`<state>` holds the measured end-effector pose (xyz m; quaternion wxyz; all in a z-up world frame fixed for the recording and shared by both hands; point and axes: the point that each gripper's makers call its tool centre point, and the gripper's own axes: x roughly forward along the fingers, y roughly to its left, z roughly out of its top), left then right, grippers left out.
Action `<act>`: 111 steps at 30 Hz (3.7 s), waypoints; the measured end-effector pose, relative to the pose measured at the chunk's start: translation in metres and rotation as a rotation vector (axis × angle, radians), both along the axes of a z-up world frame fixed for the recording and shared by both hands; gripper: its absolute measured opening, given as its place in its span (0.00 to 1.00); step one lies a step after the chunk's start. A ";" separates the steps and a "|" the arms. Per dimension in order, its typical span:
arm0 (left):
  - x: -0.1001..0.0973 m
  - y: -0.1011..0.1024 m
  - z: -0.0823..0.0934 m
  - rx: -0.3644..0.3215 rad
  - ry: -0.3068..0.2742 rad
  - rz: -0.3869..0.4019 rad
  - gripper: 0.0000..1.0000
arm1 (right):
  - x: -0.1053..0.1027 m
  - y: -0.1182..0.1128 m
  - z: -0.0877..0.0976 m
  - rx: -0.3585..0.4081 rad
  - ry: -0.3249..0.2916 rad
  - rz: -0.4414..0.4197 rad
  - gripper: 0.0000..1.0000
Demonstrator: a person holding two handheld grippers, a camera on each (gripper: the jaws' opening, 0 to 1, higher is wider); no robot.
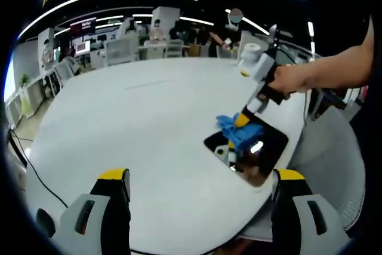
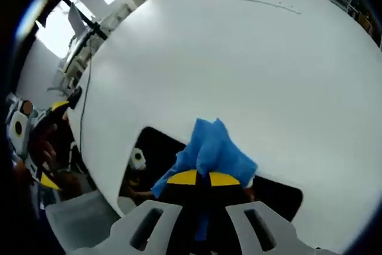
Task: Wipe the mirror surface with the cleaning cloth until all visible marks leave the cleaned area.
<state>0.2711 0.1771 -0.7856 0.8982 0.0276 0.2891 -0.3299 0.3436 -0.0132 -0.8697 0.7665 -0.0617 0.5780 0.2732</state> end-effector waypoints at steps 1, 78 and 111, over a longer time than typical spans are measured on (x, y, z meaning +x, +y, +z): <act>0.000 -0.001 0.000 0.000 0.000 0.000 0.99 | 0.000 0.000 0.000 0.000 0.003 -0.008 0.00; 0.006 -0.030 0.002 0.015 -0.021 -0.050 0.99 | -0.110 -0.044 0.001 0.099 -0.008 -0.229 0.00; 0.001 -0.023 -0.003 0.022 -0.004 -0.062 0.99 | -0.129 -0.054 0.000 0.142 0.032 -0.240 0.00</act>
